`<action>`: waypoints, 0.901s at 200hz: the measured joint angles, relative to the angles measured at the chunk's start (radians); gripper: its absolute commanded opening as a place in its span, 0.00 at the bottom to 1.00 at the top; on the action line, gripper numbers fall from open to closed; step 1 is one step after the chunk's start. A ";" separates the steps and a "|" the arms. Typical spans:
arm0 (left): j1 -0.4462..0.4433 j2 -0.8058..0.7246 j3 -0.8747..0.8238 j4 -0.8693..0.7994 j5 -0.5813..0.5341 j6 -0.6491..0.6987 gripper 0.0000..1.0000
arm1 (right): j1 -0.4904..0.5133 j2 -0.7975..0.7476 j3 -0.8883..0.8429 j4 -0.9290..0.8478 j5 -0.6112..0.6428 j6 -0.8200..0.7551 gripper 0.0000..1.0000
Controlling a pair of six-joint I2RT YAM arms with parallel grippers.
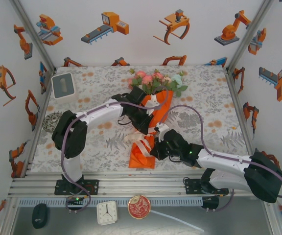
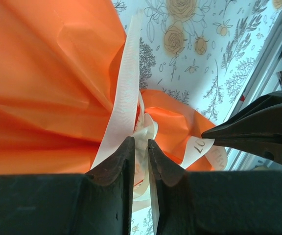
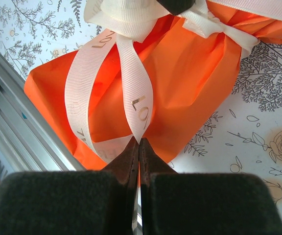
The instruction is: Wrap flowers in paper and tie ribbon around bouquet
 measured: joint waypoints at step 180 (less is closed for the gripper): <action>0.009 -0.022 0.008 0.102 0.064 -0.113 0.00 | 0.000 -0.003 0.000 0.000 0.000 0.000 0.00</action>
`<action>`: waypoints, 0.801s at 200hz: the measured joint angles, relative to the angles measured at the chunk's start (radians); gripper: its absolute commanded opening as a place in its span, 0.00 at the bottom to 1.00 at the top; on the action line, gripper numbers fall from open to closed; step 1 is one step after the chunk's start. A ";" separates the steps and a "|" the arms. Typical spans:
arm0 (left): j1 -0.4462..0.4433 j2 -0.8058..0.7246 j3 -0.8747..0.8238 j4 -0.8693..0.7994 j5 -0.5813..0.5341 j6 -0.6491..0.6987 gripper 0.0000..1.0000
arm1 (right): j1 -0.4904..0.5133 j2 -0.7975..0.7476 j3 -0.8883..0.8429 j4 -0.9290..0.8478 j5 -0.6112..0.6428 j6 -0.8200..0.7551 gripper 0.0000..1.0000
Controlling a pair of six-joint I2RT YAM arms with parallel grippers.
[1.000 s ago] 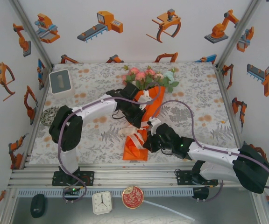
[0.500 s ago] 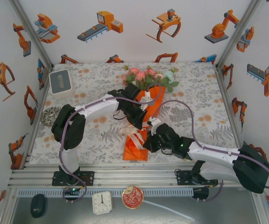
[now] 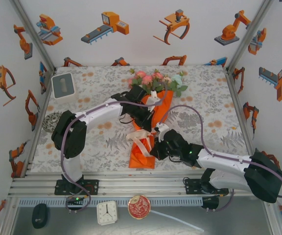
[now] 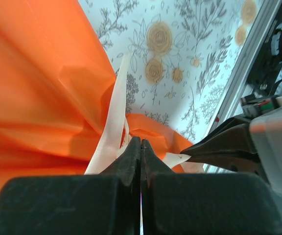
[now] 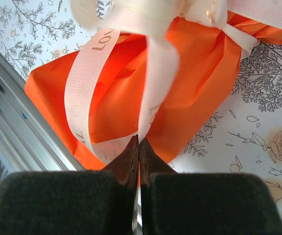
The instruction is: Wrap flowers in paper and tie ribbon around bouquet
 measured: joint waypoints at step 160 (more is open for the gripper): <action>0.020 -0.069 -0.137 0.101 0.013 -0.055 0.00 | -0.022 -0.081 -0.002 0.134 0.366 -0.212 0.07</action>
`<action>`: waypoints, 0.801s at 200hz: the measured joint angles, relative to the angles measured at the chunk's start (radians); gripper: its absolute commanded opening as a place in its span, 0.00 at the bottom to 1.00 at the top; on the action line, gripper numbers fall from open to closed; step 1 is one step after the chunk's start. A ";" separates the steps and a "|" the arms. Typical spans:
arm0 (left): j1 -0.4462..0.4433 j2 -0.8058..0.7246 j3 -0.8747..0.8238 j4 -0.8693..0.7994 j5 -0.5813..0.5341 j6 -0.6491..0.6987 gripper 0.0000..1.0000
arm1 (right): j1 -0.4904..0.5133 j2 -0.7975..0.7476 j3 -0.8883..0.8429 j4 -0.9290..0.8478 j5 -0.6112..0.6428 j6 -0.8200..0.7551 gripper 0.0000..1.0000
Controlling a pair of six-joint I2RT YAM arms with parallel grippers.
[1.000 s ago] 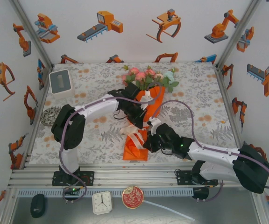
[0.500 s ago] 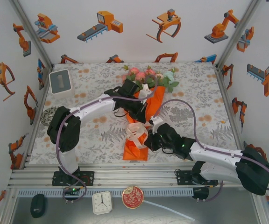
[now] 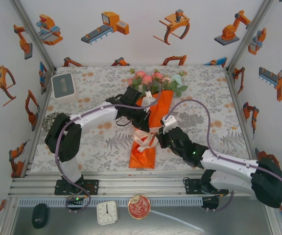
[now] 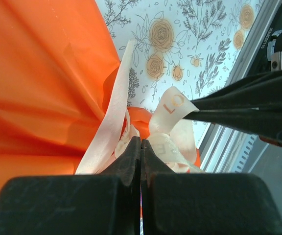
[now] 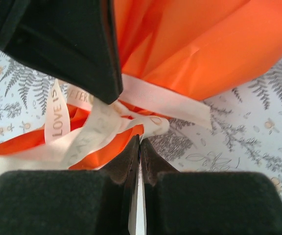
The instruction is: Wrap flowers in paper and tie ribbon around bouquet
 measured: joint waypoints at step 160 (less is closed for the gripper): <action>0.025 -0.164 -0.214 0.207 -0.055 -0.177 0.00 | -0.063 0.210 -0.001 0.370 -0.309 -0.010 0.05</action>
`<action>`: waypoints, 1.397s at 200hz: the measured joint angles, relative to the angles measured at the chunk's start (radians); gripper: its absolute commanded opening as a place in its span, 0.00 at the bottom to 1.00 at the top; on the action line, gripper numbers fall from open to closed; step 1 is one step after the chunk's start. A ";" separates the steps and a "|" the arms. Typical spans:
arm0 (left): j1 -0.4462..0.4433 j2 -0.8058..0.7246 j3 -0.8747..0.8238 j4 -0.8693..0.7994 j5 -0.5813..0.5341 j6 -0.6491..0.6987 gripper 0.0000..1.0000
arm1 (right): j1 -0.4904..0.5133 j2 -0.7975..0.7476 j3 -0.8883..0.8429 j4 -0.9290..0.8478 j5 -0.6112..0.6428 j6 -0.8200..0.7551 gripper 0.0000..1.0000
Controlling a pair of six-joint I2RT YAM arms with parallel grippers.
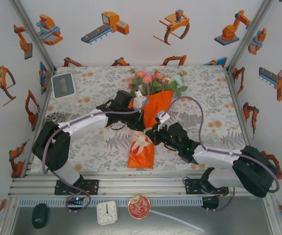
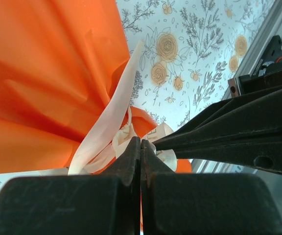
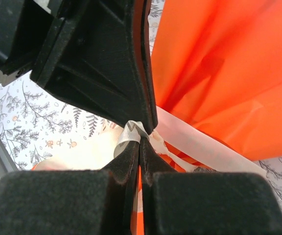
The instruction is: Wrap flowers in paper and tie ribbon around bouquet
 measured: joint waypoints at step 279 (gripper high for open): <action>0.024 -0.029 -0.081 0.250 0.039 -0.276 0.04 | 0.001 0.314 -0.043 0.493 0.119 0.168 0.06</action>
